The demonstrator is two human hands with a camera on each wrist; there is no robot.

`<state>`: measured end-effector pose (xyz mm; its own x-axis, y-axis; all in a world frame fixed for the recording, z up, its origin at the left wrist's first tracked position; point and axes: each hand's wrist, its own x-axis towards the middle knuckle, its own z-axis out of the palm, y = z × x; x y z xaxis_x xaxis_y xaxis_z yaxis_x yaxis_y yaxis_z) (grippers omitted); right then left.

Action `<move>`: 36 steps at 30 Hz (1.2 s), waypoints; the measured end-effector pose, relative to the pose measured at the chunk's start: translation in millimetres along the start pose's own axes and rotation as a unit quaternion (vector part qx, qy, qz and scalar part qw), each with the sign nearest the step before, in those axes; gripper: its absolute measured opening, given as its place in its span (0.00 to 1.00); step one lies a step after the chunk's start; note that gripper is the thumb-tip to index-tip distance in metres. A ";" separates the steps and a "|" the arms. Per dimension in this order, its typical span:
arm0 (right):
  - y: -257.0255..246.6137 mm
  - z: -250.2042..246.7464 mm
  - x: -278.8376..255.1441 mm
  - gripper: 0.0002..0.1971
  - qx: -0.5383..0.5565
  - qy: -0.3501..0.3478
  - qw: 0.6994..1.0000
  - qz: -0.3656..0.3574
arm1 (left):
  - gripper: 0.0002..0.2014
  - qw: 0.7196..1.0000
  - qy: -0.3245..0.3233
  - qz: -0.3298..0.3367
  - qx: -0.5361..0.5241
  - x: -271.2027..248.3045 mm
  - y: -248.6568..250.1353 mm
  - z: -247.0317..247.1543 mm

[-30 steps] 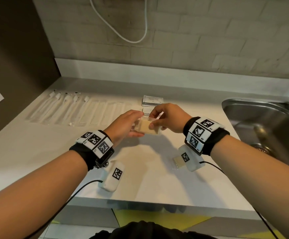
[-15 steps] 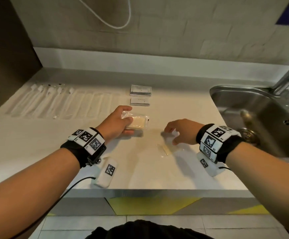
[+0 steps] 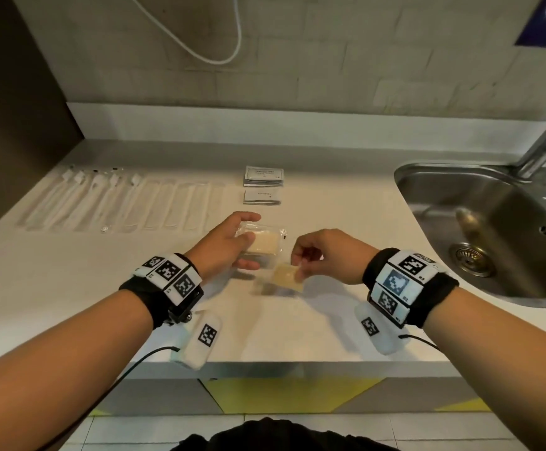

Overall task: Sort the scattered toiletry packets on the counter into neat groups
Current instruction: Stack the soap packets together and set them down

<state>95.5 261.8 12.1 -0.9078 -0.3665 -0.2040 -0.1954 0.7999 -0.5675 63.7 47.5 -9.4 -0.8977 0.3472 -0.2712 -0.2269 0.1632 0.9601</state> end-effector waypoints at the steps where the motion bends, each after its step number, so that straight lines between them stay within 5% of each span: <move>1: -5.4 -2.5 2.5 0.08 0.031 0.024 0.999 -0.011 | 0.15 1.000 -0.005 0.002 -0.011 0.3 1.4 1.0; 9: -24.3 -17.5 21.7 0.25 0.090 0.097 0.991 0.010 | 0.12 0.996 -0.007 -0.025 -0.084 -3.3 15.6 -5.5; 18: -45.1 -16.6 40.5 0.25 -0.005 0.110 0.994 -0.027 | 0.14 0.999 -0.016 -0.020 -0.033 -3.4 8.8 -13.0; 24: -42.3 -11.4 46.2 0.39 -0.019 0.003 1.000 0.019 | 0.23 0.998 -0.034 0.033 -0.032 -0.2 3.4 -25.0; 29: -42.0 -1.3 47.8 0.26 -0.087 -0.002 0.996 0.010 | 0.22 0.989 -0.083 0.062 0.109 -2.9 -7.8 -34.6; 36: -45.1 27.9 48.2 0.20 -0.204 -0.015 0.979 0.007 | 0.17 0.917 -0.073 0.099 0.380 -0.2 -19.0 -37.1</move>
<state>71.0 194.8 5.6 -0.9014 -0.3633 -0.2355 -0.3209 0.9258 -0.2000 54.3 10.1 -25.1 -0.8207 0.5496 -0.1562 0.3128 0.6610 0.6821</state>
